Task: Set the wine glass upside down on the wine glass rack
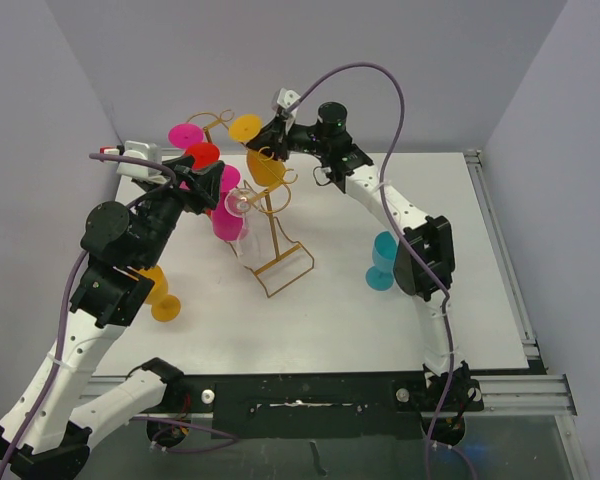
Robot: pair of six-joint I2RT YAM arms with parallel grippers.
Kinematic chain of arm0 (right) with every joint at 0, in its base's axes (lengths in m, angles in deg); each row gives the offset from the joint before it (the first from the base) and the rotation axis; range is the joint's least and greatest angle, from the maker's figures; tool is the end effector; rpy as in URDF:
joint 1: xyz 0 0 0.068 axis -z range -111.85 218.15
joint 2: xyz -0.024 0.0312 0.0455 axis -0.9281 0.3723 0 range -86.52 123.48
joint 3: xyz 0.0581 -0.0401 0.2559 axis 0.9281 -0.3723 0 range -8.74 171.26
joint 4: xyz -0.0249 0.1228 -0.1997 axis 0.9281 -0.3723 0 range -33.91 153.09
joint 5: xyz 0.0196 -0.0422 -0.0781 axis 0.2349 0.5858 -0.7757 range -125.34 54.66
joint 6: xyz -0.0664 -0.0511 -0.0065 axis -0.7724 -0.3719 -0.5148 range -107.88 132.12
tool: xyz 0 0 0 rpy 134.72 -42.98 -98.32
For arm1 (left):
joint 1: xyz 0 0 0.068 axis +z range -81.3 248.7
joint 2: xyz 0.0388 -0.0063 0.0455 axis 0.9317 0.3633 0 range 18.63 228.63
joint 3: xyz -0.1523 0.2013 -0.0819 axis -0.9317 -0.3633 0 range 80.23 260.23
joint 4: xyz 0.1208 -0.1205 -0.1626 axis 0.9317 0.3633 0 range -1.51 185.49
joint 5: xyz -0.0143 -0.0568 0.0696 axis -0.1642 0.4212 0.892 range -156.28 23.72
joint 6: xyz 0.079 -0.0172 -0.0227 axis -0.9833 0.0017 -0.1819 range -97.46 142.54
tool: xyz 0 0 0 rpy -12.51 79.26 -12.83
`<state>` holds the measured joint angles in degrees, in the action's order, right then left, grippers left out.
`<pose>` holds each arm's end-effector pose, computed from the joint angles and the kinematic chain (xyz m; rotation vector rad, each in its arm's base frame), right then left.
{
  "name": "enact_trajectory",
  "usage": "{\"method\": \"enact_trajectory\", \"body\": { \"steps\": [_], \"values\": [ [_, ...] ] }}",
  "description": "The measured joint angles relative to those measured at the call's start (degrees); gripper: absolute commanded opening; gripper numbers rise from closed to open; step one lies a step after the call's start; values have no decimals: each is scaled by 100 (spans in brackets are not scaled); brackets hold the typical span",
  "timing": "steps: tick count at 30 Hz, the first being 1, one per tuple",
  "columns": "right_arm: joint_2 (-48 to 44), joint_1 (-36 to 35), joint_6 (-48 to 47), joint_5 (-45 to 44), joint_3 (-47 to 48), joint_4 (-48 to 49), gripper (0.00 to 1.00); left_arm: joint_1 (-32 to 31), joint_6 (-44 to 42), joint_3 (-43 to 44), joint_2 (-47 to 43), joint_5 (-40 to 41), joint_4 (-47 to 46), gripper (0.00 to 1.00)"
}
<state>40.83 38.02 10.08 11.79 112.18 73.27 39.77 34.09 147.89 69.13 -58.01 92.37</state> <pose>0.4245 0.3087 0.3608 -1.0599 1.2169 0.9981 0.1711 -0.0826 0.4665 0.0823 1.3563 -0.4997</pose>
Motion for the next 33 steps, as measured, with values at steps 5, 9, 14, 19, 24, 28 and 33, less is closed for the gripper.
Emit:
{"method": "enact_trajectory", "body": {
  "steps": [5,9,14,19,24,28,33],
  "values": [
    [0,-79,-70,9,-11,0,2,0,0,0,0,0,0,57],
    [-2,-118,-63,7,-131,52,18,0,0,0,0,0,0,57],
    [-42,-101,101,-52,-334,382,37,0,0,0,-2,0,2,57],
    [-203,7,306,-216,-691,719,51,0,0,0,-4,0,26,58],
    [-321,33,367,-317,-1078,734,60,0,0,11,-13,2,79,58],
    [-413,46,431,-455,-1421,748,63,0,0,59,-22,2,122,58],
    [-723,90,695,-621,-1917,988,66,0,2,61,-66,0,146,57]
  ]
}}
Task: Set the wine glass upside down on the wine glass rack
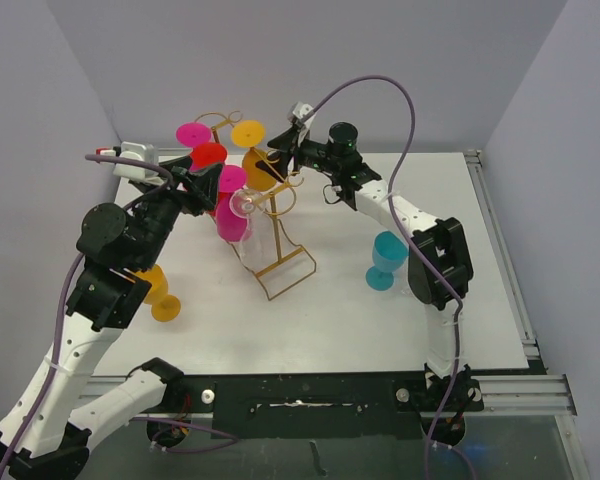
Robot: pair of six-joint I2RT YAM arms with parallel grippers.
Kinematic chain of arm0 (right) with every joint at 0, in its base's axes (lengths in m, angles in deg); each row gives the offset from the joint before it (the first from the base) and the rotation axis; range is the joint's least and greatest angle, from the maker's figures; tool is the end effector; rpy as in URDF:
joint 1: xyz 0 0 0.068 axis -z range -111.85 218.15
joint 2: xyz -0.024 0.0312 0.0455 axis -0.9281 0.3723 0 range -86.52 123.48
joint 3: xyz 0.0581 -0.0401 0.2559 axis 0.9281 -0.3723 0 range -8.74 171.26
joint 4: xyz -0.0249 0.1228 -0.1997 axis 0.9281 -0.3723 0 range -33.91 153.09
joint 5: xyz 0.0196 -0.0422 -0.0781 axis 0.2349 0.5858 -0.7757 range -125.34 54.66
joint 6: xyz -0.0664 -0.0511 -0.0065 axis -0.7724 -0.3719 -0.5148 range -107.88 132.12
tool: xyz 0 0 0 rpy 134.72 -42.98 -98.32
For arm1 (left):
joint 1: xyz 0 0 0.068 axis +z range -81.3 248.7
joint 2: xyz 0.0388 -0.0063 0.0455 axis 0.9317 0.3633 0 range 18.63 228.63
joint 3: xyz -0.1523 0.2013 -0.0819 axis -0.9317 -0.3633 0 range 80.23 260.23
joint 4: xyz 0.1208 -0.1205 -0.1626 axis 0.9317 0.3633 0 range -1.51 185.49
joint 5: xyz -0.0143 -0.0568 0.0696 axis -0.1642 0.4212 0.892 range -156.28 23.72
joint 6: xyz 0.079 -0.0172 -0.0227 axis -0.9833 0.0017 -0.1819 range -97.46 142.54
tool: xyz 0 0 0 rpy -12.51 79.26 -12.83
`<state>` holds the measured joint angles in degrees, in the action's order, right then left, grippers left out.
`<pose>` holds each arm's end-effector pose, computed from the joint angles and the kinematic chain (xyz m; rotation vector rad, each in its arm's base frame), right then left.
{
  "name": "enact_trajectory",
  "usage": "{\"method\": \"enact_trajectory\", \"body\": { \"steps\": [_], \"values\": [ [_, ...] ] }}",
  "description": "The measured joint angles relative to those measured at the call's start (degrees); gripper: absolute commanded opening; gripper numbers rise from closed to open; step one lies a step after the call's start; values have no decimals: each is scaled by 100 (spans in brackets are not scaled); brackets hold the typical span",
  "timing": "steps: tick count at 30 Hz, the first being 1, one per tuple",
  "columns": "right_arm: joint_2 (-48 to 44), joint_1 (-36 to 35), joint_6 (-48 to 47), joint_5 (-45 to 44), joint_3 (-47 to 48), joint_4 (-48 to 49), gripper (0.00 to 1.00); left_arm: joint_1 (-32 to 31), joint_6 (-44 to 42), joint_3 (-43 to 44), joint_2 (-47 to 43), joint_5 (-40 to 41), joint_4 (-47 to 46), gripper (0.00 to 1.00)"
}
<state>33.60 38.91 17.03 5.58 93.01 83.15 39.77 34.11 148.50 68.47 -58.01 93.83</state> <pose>0.4158 0.2879 0.3276 -0.8978 1.3728 1.0092 0.1669 -0.0803 0.4683 0.0827 1.3596 -0.4992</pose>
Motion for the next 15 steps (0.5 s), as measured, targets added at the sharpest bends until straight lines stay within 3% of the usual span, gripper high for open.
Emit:
{"method": "enact_trajectory", "body": {
  "steps": [15],
  "values": [
    [-603,363,610,-514,-334,409,70,0,24,2,-70,-101,85,58]
  ]
}}
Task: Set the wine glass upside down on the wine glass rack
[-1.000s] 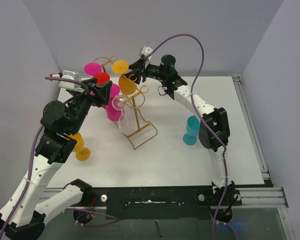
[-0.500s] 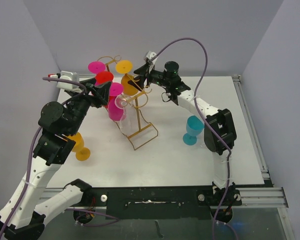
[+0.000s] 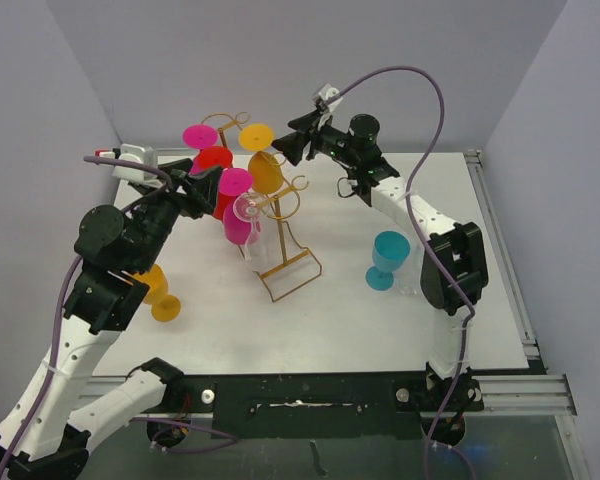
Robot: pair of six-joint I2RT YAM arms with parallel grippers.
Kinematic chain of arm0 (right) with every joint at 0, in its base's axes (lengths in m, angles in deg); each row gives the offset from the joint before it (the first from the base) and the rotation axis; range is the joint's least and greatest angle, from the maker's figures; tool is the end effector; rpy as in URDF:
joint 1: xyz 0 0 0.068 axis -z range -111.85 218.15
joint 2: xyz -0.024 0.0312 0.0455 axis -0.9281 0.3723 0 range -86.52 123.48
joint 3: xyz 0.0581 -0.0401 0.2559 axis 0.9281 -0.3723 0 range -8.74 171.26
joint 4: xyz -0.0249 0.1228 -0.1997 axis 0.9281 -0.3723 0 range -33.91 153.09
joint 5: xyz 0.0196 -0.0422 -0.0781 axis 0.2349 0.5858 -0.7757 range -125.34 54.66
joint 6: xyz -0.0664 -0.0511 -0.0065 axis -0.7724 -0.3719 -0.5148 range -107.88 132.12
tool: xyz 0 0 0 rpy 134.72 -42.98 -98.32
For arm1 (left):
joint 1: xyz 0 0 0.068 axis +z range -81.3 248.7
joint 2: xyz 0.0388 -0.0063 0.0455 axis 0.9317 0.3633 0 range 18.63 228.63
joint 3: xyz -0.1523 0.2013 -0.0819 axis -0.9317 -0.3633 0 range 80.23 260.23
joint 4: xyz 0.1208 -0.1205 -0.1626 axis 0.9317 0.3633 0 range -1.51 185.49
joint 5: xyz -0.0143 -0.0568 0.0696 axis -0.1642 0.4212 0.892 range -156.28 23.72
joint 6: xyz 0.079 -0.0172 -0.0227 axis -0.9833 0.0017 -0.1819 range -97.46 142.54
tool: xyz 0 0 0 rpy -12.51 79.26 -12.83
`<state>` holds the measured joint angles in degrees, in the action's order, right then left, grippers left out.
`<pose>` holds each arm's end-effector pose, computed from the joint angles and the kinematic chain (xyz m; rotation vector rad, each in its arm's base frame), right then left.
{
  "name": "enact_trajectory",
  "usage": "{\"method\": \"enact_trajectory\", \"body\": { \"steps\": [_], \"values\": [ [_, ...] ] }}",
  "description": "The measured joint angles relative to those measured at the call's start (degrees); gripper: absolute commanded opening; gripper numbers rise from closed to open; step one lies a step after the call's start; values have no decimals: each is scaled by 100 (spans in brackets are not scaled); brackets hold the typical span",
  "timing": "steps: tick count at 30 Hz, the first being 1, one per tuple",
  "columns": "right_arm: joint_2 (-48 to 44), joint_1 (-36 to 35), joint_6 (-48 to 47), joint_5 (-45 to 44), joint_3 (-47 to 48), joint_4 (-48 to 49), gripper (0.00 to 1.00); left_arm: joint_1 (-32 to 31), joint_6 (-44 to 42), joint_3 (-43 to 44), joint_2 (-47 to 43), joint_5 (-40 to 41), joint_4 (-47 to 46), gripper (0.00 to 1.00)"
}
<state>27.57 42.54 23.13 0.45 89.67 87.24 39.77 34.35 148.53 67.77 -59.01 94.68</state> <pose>0.4164 0.2473 0.3663 -0.7120 1.3485 0.9581 0.1630 -0.0796 0.4684 0.0951 1.3614 -0.5140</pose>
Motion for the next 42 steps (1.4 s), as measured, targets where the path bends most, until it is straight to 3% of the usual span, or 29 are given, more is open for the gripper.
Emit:
{"method": "enact_trajectory", "body": {
  "steps": [4,14,28,36,42],
  "values": [
    [-55,-20,26,-529,2,-302,70,0,0,0,-7,-7,57,58],
    [-811,116,938,-2771,162,-2507,70,2,-39,0,-63,-400,170,58],
    [-3836,225,1399,-4489,-2151,-5119,69,4,-459,-70,-188,-2105,219,59],
    [-4059,-649,1661,-5099,-2809,-6269,62,4,-522,-289,-293,-2452,168,59],
    [-4085,-710,1974,-5410,-3161,-6566,54,4,-496,-494,-444,-2518,61,60]
  ]
}}
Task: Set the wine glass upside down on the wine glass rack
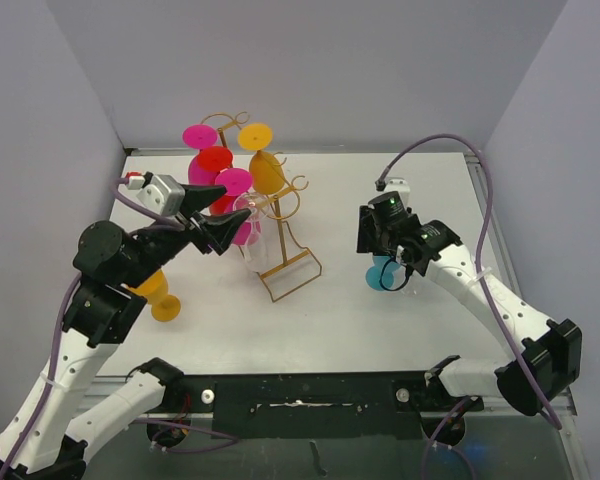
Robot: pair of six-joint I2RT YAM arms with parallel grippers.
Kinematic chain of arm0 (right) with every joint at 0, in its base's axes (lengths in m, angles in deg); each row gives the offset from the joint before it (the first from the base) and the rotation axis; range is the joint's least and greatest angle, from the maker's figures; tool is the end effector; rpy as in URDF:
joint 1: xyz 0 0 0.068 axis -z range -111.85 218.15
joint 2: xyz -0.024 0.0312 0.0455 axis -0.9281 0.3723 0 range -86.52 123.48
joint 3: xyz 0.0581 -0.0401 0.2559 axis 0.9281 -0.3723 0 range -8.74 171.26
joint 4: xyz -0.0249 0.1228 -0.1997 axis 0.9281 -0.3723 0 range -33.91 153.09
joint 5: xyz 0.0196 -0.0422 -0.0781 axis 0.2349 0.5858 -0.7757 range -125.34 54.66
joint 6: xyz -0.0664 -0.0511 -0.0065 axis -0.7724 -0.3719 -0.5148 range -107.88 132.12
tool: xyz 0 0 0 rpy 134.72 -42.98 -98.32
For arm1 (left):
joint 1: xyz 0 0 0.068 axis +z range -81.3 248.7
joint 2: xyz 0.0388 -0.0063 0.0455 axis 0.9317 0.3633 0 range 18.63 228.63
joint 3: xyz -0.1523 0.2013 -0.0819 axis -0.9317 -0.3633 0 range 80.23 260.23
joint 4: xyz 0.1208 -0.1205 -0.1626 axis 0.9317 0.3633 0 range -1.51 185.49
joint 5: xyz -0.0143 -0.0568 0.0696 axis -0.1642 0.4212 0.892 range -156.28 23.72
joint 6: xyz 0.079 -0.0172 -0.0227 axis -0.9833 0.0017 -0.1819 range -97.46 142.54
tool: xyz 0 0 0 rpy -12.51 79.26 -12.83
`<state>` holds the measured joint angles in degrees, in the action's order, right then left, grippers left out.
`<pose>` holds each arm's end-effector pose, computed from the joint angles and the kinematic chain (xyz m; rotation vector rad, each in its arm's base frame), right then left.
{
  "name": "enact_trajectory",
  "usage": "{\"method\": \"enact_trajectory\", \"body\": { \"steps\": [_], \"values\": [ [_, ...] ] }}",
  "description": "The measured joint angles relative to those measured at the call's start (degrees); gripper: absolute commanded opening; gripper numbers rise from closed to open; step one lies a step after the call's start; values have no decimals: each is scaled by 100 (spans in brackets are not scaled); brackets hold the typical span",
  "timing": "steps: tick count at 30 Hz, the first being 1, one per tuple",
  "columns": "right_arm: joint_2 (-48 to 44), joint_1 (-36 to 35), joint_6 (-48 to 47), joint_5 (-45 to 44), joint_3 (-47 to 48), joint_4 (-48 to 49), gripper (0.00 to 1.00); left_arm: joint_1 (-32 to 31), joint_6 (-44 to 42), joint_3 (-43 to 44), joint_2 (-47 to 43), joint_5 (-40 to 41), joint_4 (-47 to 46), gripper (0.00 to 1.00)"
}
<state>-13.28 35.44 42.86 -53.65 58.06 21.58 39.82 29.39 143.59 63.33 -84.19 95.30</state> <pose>0.2356 0.1238 0.2874 0.1054 2.3559 0.1532 0.1339 -0.0998 0.4498 0.5293 1.3103 -0.7323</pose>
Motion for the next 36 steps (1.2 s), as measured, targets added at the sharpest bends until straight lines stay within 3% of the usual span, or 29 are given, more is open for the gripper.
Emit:
{"method": "enact_trajectory", "body": {
  "steps": [14,22,30,36],
  "values": [
    [48,4,238,-61,-319,31,27,0,212,-22,133,-179,-376,60],
    [94,4,210,-90,-345,210,0,0,415,-22,197,-334,-643,60],
    [33,4,114,-142,-363,411,0,0,828,-20,431,-520,-1228,60],
    [-765,4,22,-42,-483,951,0,-2,1475,11,726,-614,-1768,60]
  ]
}}
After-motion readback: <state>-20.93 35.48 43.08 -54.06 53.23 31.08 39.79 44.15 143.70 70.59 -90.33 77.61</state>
